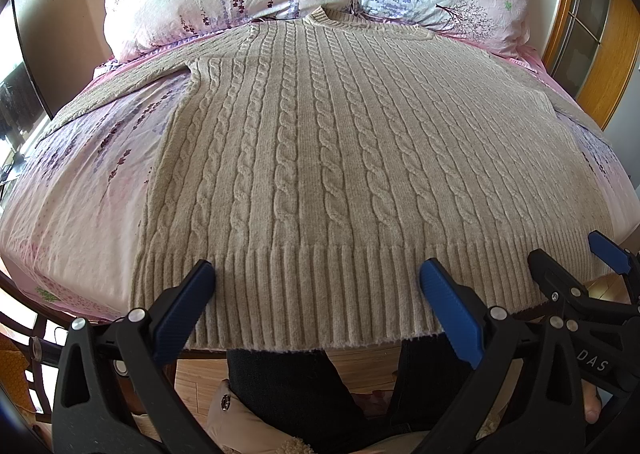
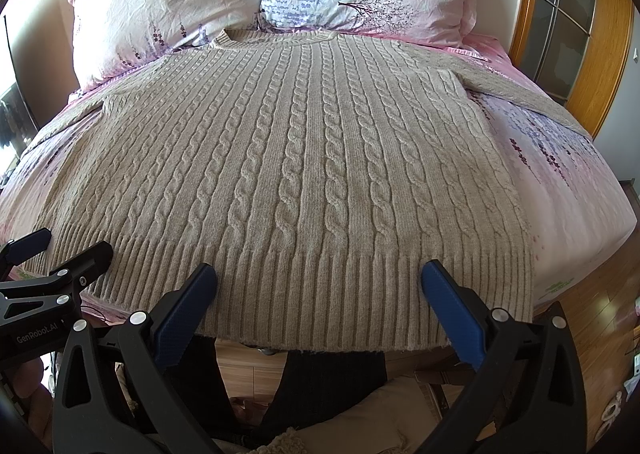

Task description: Fold small clothes

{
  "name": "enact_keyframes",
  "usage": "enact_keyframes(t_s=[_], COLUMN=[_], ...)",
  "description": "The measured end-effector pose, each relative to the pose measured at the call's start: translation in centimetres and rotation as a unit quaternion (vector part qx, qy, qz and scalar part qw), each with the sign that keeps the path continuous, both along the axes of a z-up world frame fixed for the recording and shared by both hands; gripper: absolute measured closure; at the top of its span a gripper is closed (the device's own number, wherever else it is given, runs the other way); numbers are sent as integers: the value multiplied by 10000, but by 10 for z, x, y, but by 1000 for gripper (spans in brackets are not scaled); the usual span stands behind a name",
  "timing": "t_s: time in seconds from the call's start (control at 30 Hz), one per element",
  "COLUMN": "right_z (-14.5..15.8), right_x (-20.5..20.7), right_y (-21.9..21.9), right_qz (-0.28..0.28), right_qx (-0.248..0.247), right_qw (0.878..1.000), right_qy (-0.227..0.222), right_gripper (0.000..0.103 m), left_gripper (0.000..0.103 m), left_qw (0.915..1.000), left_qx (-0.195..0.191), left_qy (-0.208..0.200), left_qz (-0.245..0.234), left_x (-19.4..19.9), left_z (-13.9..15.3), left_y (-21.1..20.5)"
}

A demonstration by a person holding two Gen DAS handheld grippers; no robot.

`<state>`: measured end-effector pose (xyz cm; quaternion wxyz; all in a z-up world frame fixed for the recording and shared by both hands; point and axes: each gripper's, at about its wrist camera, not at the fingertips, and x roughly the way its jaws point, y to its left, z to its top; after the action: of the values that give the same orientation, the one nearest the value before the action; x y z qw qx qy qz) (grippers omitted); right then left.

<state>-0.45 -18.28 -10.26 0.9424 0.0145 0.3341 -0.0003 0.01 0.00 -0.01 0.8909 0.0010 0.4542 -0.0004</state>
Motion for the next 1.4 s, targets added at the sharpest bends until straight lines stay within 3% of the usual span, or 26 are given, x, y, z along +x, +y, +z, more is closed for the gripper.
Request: enact_keyframes(t_s=[1.1, 1.4], right_z=[2, 1], right_x=[1, -1], right_y=[1, -9], right_qz=[8, 429], right_qx=[-6, -55], right_qw=[10000, 9990], right_qy=[4, -112], right_gripper=[1, 1], left_gripper=[2, 2], left_qw=[10000, 9998], left_qx=[1, 44], left_qy=[7, 139], left_qz=[-2, -120], left_x=[0, 8], left_z=[0, 0], left_y=[0, -3])
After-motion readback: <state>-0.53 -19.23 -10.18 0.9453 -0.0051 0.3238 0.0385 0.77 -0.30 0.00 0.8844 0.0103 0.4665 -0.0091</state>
